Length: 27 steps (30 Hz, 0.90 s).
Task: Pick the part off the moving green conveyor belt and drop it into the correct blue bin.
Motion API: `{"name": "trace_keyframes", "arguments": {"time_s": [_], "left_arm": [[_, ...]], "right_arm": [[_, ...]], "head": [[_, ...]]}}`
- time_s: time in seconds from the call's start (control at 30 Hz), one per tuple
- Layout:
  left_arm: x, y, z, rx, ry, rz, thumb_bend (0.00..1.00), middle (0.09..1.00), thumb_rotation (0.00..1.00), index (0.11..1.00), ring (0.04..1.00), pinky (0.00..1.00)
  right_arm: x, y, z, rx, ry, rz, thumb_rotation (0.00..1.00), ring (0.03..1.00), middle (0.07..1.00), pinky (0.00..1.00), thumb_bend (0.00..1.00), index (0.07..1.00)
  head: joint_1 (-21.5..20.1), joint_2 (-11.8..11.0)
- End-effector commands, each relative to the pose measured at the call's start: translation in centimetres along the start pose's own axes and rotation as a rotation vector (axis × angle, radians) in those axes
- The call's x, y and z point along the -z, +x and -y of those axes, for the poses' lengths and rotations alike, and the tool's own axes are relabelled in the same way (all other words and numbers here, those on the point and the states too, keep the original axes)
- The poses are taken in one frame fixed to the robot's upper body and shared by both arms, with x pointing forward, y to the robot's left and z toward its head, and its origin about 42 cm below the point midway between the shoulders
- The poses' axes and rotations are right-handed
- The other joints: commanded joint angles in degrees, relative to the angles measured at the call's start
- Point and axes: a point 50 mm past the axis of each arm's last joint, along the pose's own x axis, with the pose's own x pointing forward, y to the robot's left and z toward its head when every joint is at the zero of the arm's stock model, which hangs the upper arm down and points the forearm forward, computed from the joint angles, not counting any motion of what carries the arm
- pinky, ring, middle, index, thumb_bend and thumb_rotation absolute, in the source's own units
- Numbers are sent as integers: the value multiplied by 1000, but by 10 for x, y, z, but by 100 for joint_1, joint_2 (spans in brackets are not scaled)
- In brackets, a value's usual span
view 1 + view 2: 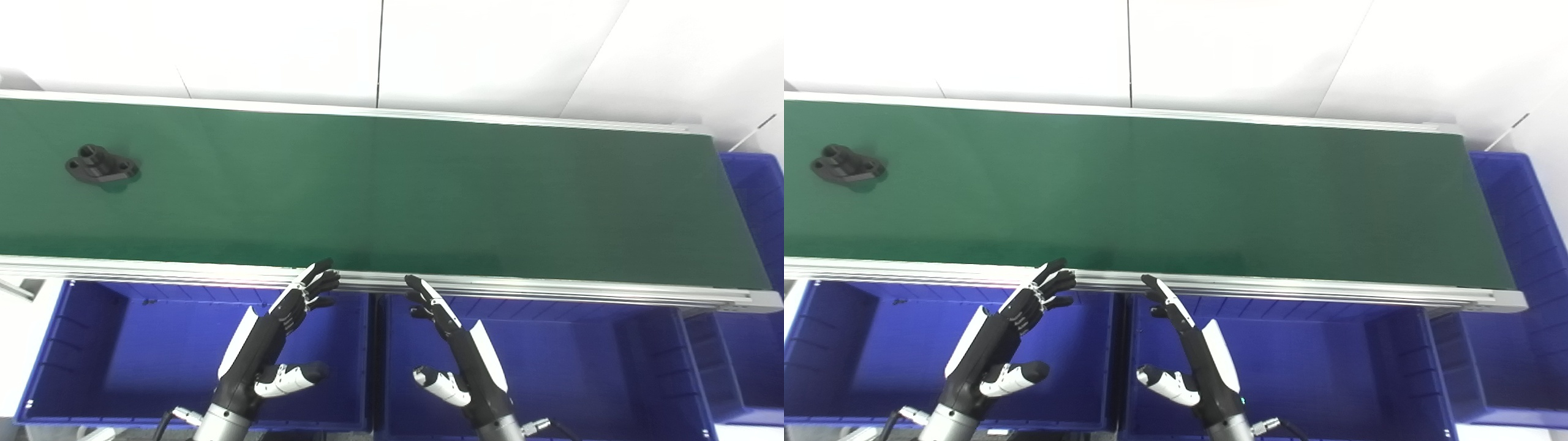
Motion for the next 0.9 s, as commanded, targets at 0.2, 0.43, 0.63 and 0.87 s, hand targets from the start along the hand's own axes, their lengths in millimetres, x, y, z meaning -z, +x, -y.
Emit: {"name": "trace_keyframes", "arguments": {"time_s": [0.2,0.43,0.63,0.87], "left_arm": [[-1,1,4,-14,10,28,783,880,712,906,863,785],[-3,1,6,-13,15,28,782,879,707,902,860,782],[-2,0,8,-16,8,39,772,876,700,903,856,775],[-1,0,8,-19,-1,38,788,870,703,895,855,772]], "right_arm": [[-6,-2,2,20,17,67,954,881,936,809,824,924],[-6,-5,3,20,21,60,960,883,937,805,838,926],[-6,-7,3,20,27,57,957,885,936,808,839,923],[-6,-8,3,21,23,57,959,884,937,809,838,924]], "head": [[87,-77],[116,-101],[132,-108],[99,-98]]}}
